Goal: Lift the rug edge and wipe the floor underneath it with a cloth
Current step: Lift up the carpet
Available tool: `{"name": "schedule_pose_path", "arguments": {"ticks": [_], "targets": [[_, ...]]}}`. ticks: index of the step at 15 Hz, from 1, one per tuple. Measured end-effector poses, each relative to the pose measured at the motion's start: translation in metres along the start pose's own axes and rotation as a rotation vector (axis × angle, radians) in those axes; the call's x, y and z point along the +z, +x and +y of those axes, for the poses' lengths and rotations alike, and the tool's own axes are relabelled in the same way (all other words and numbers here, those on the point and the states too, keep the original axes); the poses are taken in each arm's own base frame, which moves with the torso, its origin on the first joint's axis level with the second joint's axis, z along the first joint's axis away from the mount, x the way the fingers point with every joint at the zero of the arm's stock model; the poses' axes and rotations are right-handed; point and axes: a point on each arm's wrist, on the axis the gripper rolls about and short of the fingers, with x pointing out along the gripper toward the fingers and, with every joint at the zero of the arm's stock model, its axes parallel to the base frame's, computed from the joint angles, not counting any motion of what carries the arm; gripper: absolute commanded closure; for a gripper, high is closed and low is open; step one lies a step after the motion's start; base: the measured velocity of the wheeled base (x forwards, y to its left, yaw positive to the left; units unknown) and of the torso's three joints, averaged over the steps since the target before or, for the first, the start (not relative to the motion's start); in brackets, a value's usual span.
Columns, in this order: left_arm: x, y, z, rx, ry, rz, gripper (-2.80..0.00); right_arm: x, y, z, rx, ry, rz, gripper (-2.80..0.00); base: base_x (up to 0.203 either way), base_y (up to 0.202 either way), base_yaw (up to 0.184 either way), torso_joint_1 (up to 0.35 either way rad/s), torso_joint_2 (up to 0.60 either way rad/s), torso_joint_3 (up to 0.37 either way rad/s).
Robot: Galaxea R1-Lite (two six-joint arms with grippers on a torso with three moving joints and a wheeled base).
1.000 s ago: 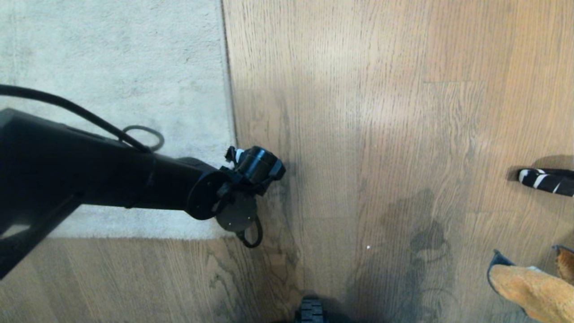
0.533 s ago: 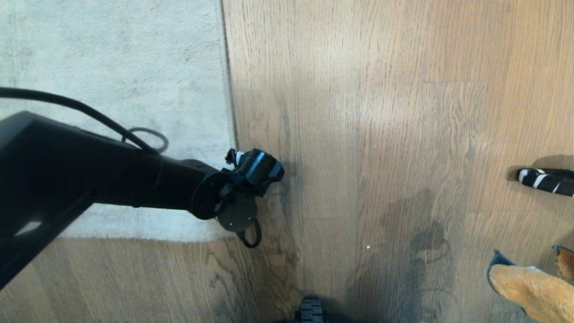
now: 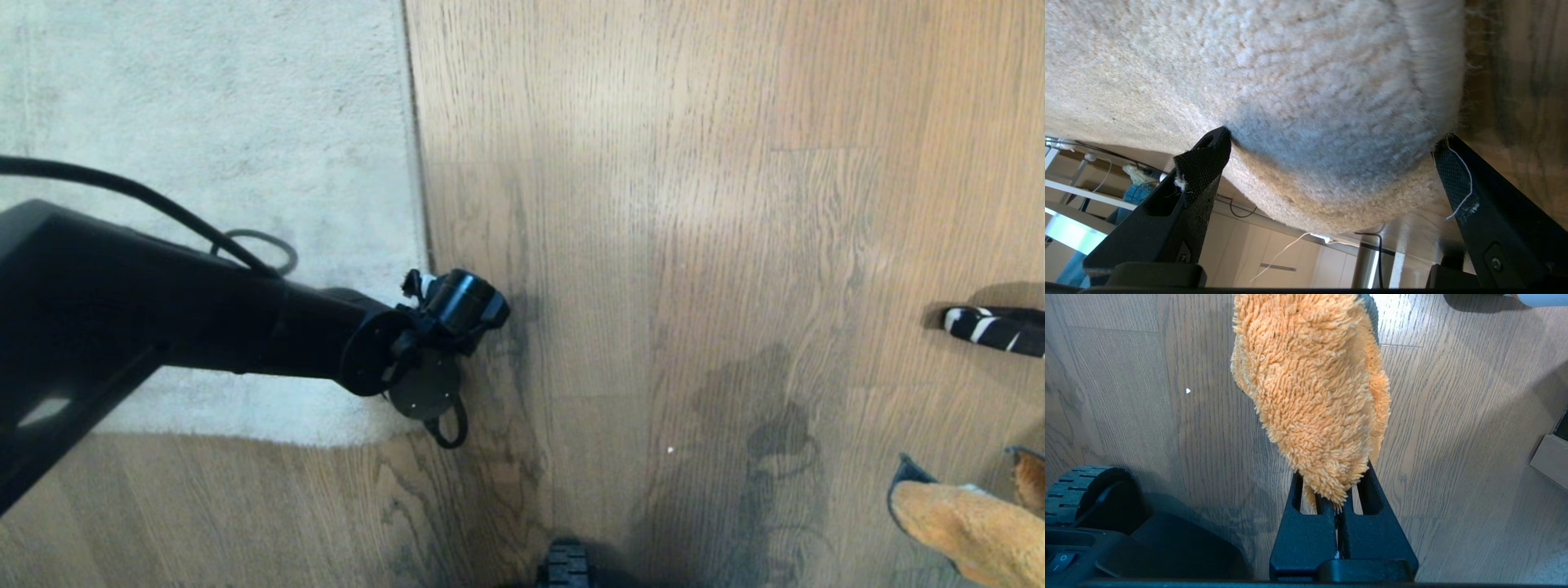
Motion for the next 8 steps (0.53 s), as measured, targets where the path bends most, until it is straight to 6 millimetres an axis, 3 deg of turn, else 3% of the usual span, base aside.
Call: {"name": "schedule_pose_path", "arguments": {"ticks": [8], "targets": [[0.006, 0.001, 0.016, 0.031, -0.01, -0.007, -2.8, 0.0, 0.0, 0.0, 0.0, 0.0, 0.0, 0.0, 0.0, 0.0, 0.0, 0.0, 0.0, 0.0]]}}
